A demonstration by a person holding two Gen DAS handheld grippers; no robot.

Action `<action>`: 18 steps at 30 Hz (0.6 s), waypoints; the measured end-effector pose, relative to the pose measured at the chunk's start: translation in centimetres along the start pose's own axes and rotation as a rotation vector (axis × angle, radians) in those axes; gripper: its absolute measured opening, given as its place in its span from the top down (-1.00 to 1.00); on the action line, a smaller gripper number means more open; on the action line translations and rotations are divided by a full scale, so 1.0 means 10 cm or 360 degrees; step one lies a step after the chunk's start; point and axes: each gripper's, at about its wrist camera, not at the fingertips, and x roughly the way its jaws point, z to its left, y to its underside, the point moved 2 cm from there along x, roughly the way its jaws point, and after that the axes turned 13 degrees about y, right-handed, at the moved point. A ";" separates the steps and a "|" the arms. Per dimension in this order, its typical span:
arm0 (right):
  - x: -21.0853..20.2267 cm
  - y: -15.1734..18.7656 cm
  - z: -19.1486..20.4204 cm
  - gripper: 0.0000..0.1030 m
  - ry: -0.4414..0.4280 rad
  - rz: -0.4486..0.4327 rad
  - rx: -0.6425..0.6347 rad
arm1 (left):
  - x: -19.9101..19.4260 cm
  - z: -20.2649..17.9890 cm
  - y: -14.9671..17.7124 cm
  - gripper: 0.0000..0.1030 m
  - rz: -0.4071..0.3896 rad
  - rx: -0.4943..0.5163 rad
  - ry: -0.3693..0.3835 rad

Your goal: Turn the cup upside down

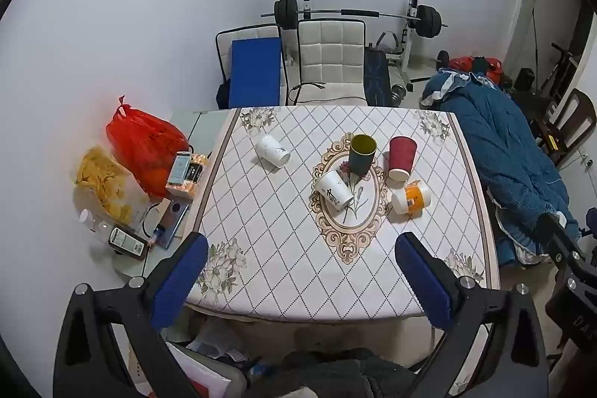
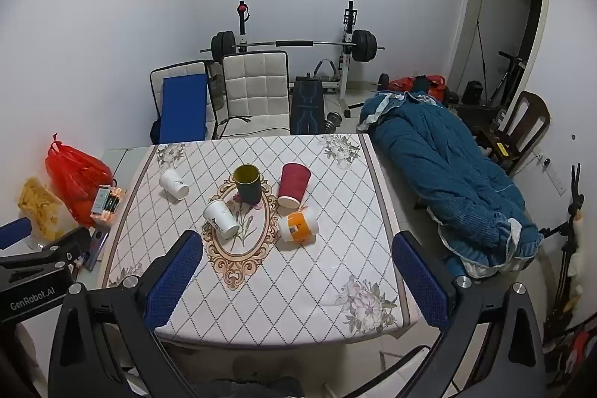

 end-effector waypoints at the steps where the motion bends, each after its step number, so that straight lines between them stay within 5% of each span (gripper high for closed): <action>1: 0.00 0.00 0.00 -1.00 0.0010 0.0010 -0.0012 | 0.00 0.00 0.00 -1.00 0.0001 -0.0002 0.0001; 18: -0.06 0.01 -0.03 -1.00 0.0015 0.0006 -0.0026 | -0.10 -0.01 -0.03 -1.00 -0.0023 0.0017 -0.0001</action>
